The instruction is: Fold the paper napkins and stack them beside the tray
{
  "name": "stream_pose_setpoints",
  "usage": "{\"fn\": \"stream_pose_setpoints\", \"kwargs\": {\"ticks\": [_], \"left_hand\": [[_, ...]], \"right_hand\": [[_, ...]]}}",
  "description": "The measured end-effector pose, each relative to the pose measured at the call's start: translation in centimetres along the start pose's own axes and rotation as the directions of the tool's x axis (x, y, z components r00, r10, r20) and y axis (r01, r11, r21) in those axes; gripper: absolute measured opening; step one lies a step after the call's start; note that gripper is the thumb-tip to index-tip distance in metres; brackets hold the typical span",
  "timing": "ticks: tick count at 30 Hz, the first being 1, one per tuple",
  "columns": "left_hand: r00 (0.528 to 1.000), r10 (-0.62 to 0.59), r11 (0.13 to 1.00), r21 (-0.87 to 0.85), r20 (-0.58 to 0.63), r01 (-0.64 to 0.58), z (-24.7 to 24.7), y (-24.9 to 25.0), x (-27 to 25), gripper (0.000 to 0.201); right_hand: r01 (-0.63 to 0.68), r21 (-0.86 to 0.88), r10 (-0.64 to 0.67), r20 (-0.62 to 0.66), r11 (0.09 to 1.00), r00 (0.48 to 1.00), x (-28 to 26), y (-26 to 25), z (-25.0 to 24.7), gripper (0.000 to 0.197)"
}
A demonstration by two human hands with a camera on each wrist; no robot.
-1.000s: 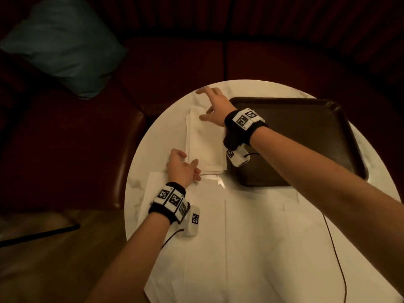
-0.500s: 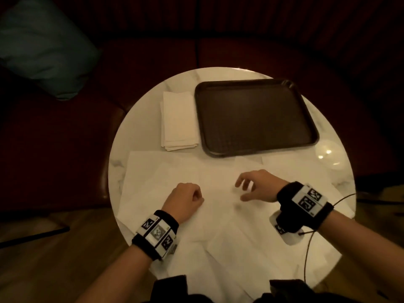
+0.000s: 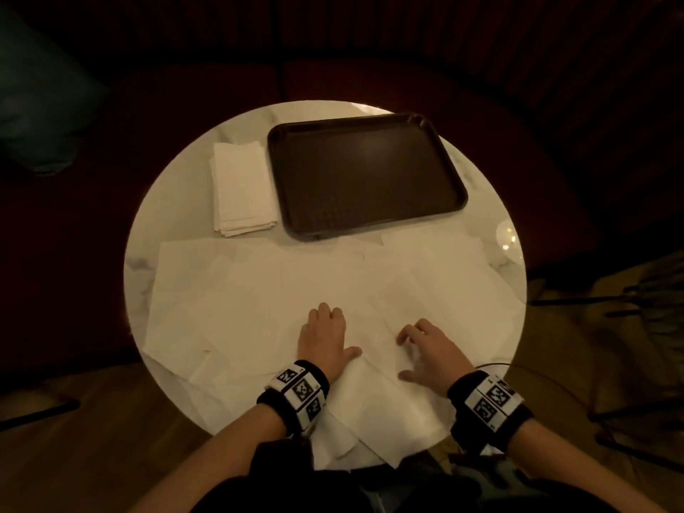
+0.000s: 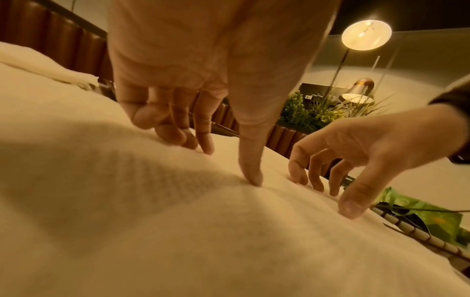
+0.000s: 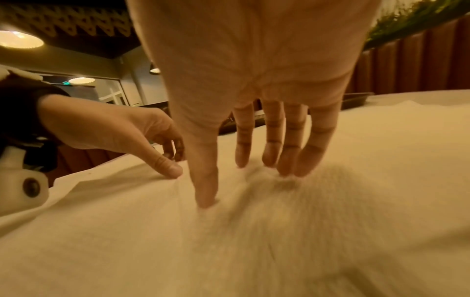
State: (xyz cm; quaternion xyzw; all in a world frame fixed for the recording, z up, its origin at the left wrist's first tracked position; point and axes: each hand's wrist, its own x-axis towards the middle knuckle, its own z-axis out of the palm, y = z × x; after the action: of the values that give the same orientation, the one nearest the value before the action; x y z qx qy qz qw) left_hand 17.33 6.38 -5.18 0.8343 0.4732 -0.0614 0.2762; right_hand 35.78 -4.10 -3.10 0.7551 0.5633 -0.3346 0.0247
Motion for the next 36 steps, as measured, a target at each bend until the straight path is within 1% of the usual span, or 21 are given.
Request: {"fn": "stream_pose_setpoints", "kwargs": {"ticks": [2, 4, 5, 7, 9, 12, 15, 18, 20, 21, 23, 25, 28, 31, 33, 36], "left_hand": [[0.999, -0.002, 0.999, -0.037, -0.033, 0.001, 0.2, 0.4, 0.2, 0.052], [0.997, 0.032, 0.999, -0.039, -0.073, -0.035, 0.1, 1.0, 0.2, 0.052], [0.994, 0.054, 0.998, -0.034, -0.093, -0.057, 0.0, 1.3, 0.3, 0.052], [0.989, 0.095, 0.994, -0.045, -0.114, -0.1, -0.2, 2.0, 0.7, 0.049], [0.984, 0.134, 0.989, -0.054, -0.114, -0.141, -0.7, 2.6, 1.7, 0.044], [0.977, 0.193, 0.98, -0.027, -0.093, -0.196, -1.4, 4.4, 4.2, 0.04], [0.971, 0.232, 0.973, 0.009, -0.06, -0.232, -1.8, 6.8, 7.1, 0.043], [0.972, 0.234, 0.97, 0.067, 0.014, -0.234, -1.7, 9.1, 9.5, 0.05], [0.983, 0.175, 0.982, 0.06, 0.061, -0.179, -1.5, 10.1, 10.5, 0.056], [0.989, 0.133, 0.991, 0.019, 0.072, -0.135, -1.3, 10.4, 10.9, 0.057], [0.996, 0.052, 0.992, -0.116, 0.068, -0.044, -1.0, 10.5, 11.6, 0.054], [0.998, 0.018, 0.976, -0.216, 0.052, -0.006, -0.9, 10.6, 12.2, 0.046], [0.998, 0.067, 0.945, -0.321, 0.022, -0.057, -1.5, 10.7, 12.3, 0.032], [0.99, 0.143, 0.899, -0.42, 0.011, -0.125, -2.7, 10.9, 11.7, 0.017], [0.982, 0.189, 0.87, -0.462, -0.012, -0.173, -3.6, 10.8, 11.2, 0.022], [0.982, 0.178, 0.836, -0.517, -0.062, -0.184, -4.8, 10.9, 10.3, 0.022]], "right_hand": [[0.027, 0.08, -0.022, -0.058, 0.996, 0.998, -0.2, 0.6, 0.5, 0.048], [0.029, 0.156, -0.006, -0.142, 0.987, 0.99, -0.5, 1.1, 0.6, 0.046], [0.019, 0.179, 0.018, -0.208, 0.984, 0.978, -0.7, 1.4, 0.5, 0.046], [-0.024, 0.201, 0.094, -0.343, 0.979, 0.935, -1.1, 2.5, 0.2, 0.047], [-0.093, 0.23, 0.183, -0.412, 0.969, 0.892, -1.3, 3.7, -0.3, 0.048], [-0.202, 0.312, 0.32, -0.393, 0.928, 0.862, -1.8, 5.8, -1.0, 0.046], [-0.256, 0.323, 0.362, -0.327, 0.911, 0.873, -1.9, 7.7, -1.0, 0.046], [-0.249, 0.316, 0.338, -0.268, 0.915, 0.902, -1.9, 8.7, -0.6, 0.048], [-0.228, 0.317, 0.318, -0.27, 0.921, 0.909, -1.9, 9.3, -0.1, 0.048], [-0.216, 0.321, 0.309, -0.277, 0.922, 0.91, -1.8, 9.5, 0.0, 0.048], [-0.184, 0.336, 0.285, -0.281, 0.924, 0.916, -1.8, 9.9, 0.1, 0.048], [-0.145, 0.365, 0.258, -0.282, 0.92, 0.924, -1.8, 10.3, -0.3, 0.047], [-0.107, 0.403, 0.239, -0.293, 0.909, 0.926, -2.2, 10.7, -1.7, 0.045], [-0.025, 0.397, 0.184, -0.366, 0.917, 0.912, -2.4, 10.6, -4.0, 0.044], [0.061, 0.411, 0.117, -0.395, 0.91, 0.911, -2.3, 10.0, -5.5, 0.047], [0.142, 0.393, 0.029, -0.398, 0.908, 0.917, -1.7, 8.6, -7.1, 0.051]]}}
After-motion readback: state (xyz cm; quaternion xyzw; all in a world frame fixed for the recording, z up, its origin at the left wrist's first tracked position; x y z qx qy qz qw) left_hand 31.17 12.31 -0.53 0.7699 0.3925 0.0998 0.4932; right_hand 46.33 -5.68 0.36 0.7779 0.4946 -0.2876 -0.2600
